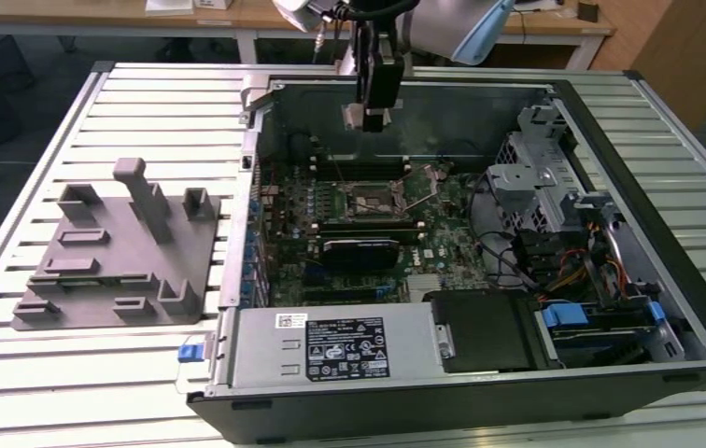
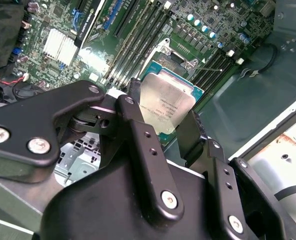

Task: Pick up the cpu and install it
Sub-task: 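Place the cpu into insertion slot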

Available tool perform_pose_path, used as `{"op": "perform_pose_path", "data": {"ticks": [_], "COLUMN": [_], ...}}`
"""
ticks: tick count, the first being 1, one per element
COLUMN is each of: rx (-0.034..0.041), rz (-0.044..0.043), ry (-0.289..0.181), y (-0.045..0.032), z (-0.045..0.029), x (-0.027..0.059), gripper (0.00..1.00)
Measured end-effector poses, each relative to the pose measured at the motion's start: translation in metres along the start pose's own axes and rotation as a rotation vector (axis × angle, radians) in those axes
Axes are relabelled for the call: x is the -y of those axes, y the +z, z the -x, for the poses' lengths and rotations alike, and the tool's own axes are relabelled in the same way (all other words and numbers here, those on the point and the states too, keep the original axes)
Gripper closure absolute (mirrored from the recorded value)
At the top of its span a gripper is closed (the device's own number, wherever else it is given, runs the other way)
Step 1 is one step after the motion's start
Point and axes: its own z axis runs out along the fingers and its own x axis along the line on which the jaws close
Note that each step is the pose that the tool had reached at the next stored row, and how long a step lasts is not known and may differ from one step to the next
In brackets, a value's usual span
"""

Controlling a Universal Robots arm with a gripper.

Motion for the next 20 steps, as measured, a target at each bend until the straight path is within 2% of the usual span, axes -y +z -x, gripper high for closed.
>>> {"op": "perform_pose_path", "data": {"ticks": [13, 20], "rx": [0.0002, 0.0001], "rz": [-0.0002, -0.0002], "ry": [0.001, 0.004], "y": [0.0037, 0.0122], "z": [-0.0012, -0.0064], "x": [0.0, -0.0026], "gripper": [0.47, 0.47]}}
